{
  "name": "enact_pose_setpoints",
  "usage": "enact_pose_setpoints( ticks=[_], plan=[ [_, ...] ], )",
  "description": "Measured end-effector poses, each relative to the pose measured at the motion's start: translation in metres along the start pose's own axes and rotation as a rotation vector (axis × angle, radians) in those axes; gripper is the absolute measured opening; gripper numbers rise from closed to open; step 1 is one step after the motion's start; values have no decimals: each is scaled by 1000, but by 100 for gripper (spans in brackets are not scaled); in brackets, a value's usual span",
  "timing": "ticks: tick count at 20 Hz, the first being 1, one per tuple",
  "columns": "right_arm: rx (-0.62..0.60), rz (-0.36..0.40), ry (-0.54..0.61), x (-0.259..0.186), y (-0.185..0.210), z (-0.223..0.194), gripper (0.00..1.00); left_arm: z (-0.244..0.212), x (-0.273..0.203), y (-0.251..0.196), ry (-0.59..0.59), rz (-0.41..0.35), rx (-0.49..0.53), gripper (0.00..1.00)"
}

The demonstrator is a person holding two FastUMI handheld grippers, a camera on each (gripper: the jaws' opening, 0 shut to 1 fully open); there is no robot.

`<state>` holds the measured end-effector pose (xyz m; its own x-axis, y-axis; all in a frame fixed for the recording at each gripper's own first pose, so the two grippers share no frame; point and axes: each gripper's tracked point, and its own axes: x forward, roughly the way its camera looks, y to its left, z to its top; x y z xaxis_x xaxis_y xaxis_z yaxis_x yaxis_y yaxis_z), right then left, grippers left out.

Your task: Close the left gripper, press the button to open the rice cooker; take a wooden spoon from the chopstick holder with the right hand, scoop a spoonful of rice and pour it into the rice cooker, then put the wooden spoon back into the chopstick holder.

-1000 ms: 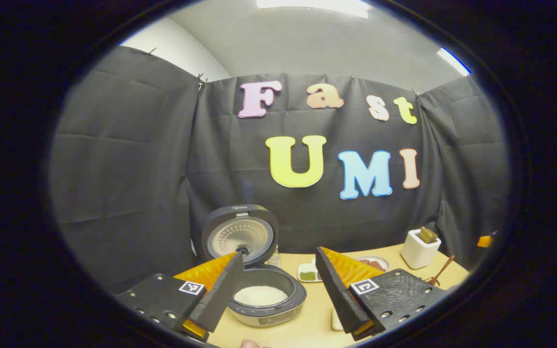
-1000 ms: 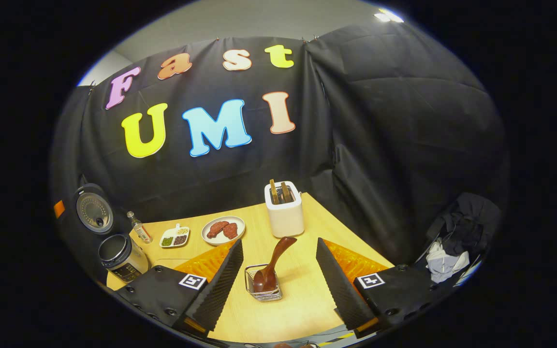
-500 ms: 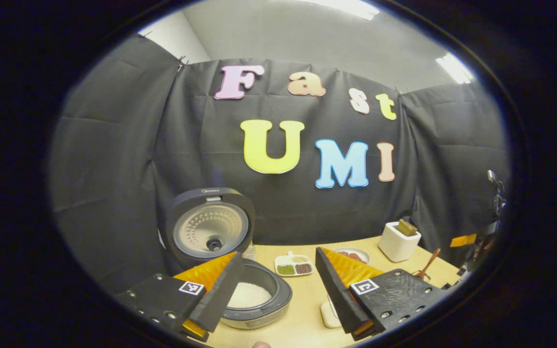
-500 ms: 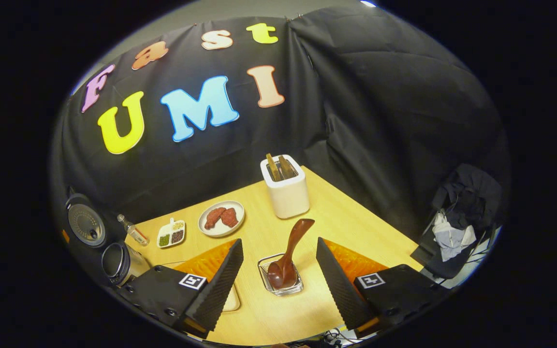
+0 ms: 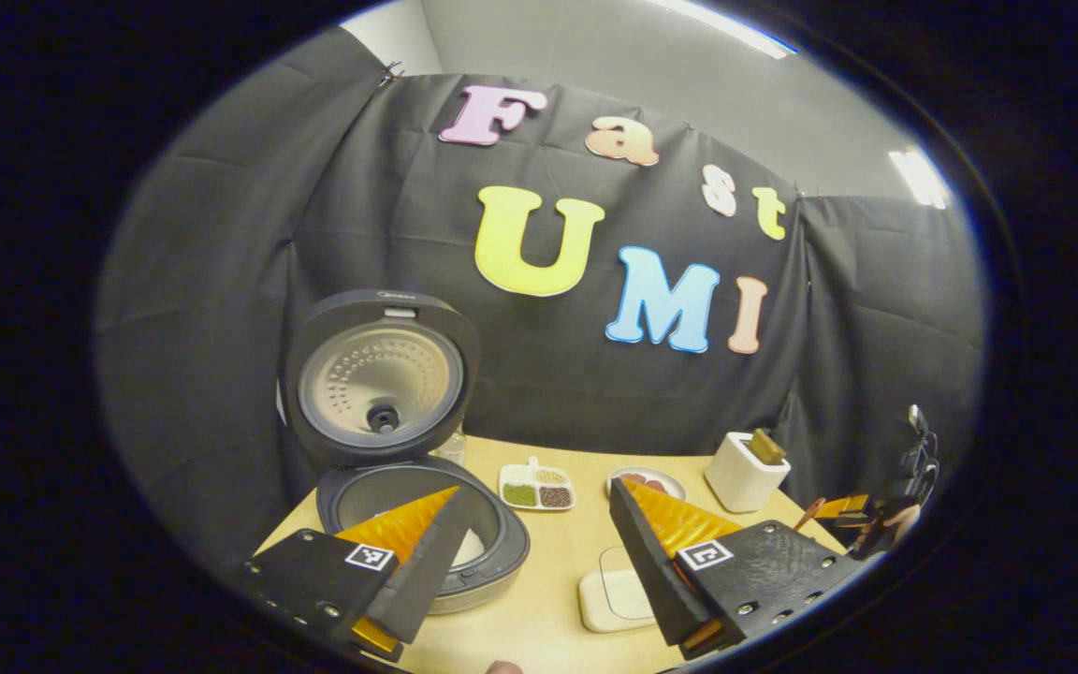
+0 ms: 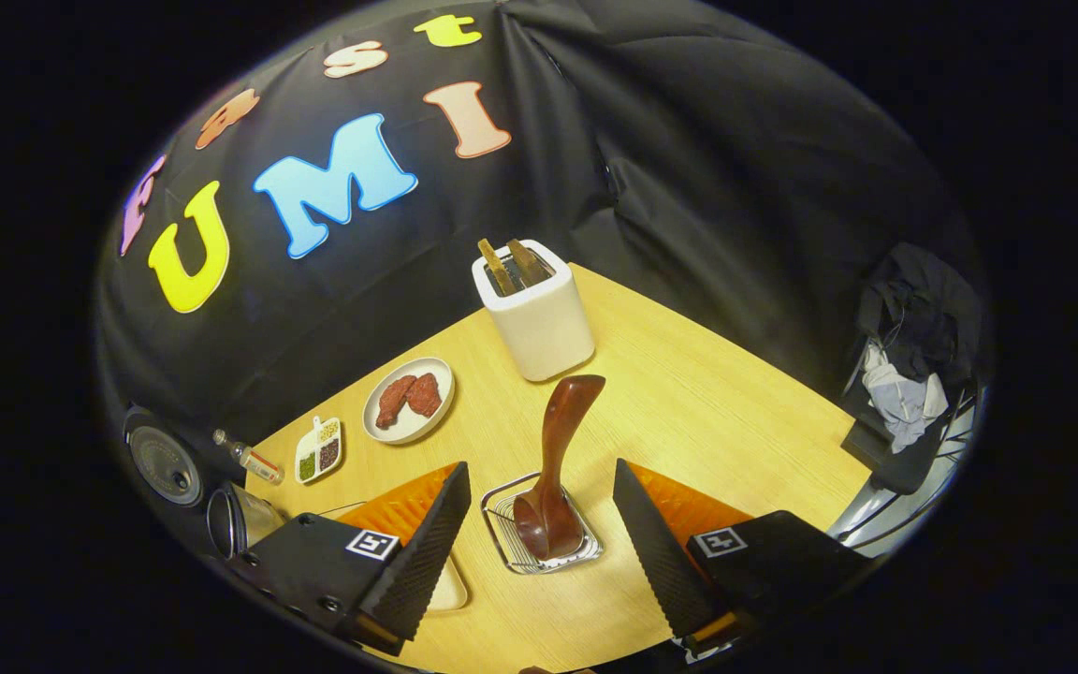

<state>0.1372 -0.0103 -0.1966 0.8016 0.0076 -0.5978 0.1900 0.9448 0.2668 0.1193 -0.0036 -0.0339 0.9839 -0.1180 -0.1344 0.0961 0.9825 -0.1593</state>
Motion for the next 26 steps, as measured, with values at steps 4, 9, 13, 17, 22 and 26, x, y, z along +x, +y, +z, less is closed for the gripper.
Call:
enact_pose_setpoints(
  ticks=[4, 9, 13, 17, 22, 26],
  plan=[
    [4, 45, 56, 41, 0, -1, 98, 5, 2, -16, -3, 56, 9, 94],
    [64, 77, 127, 83, -3, -4, 95, -1, -1, -40, 23, 103, 44, 92],
    [101, 77, 151, 103, -5, 2, 59, -10, -5, -54, 46, 125, 64, 94],
    [178, 75, 213, 103, -9, 3, 32, -16, -6, -72, 62, 108, 7, 95],
    [162, 99, 145, 73, -6, 12, 23, -23, -3, -76, 70, 89, -5, 94],
    [162, 98, 77, 41, -6, 31, 23, -26, -3, -78, 80, 43, -9, 92]
  ],
)
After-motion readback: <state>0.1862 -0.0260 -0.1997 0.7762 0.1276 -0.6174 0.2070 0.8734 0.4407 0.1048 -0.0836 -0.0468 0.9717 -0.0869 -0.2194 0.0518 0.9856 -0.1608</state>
